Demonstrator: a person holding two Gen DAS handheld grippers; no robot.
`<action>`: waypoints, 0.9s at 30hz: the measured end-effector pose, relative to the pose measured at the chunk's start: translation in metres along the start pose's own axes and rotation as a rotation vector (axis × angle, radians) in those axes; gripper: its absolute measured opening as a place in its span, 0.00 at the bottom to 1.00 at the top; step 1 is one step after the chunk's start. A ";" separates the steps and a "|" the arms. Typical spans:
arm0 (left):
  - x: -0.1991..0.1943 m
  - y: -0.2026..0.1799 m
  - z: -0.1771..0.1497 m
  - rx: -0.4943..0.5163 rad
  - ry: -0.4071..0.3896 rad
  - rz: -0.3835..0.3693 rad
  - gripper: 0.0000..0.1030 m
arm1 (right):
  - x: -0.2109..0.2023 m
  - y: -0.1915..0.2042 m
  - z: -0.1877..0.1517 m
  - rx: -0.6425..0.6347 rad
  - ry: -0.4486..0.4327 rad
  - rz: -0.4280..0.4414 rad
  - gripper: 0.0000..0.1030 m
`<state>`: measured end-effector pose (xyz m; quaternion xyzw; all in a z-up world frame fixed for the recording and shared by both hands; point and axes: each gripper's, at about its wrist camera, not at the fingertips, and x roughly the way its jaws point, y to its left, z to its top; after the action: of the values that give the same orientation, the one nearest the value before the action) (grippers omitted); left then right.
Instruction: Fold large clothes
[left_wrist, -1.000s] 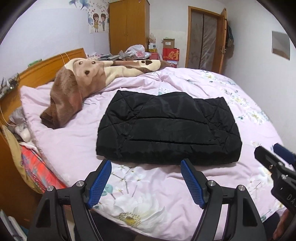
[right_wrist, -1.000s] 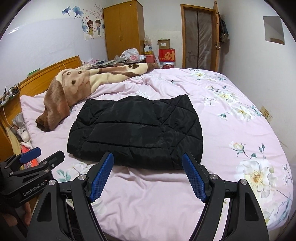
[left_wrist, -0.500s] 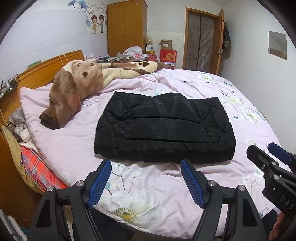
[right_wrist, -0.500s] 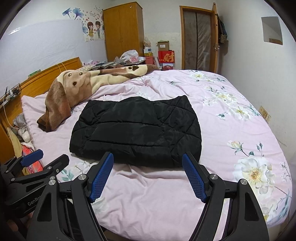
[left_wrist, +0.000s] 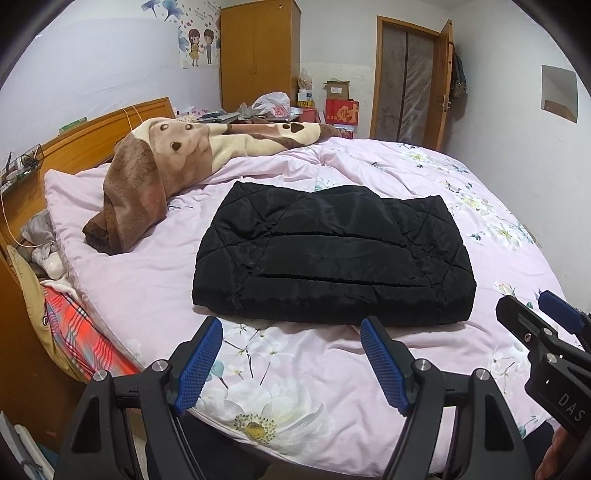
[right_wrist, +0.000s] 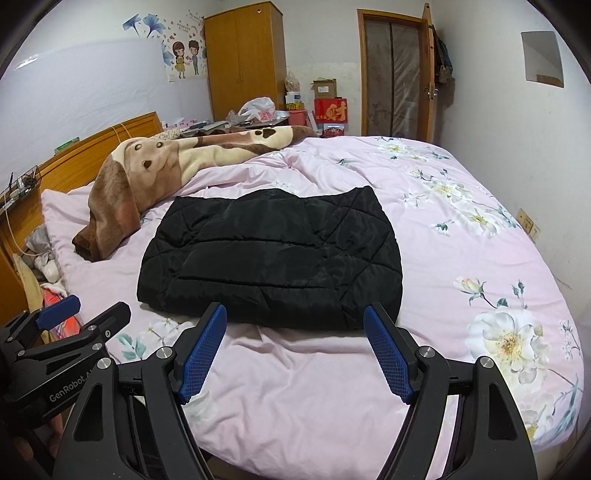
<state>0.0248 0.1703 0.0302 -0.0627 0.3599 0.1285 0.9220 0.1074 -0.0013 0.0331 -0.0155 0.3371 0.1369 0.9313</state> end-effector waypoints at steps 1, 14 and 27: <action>0.000 0.000 0.000 0.000 -0.002 0.001 0.75 | 0.000 0.000 0.000 0.001 0.000 0.000 0.74; 0.000 0.000 0.001 -0.002 -0.001 -0.001 0.75 | 0.000 0.000 0.000 0.002 -0.003 -0.001 0.74; -0.001 -0.003 0.000 -0.005 -0.001 0.001 0.75 | 0.000 0.000 -0.001 0.006 0.000 -0.001 0.74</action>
<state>0.0247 0.1671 0.0310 -0.0650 0.3591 0.1299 0.9219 0.1068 -0.0014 0.0328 -0.0131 0.3374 0.1353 0.9315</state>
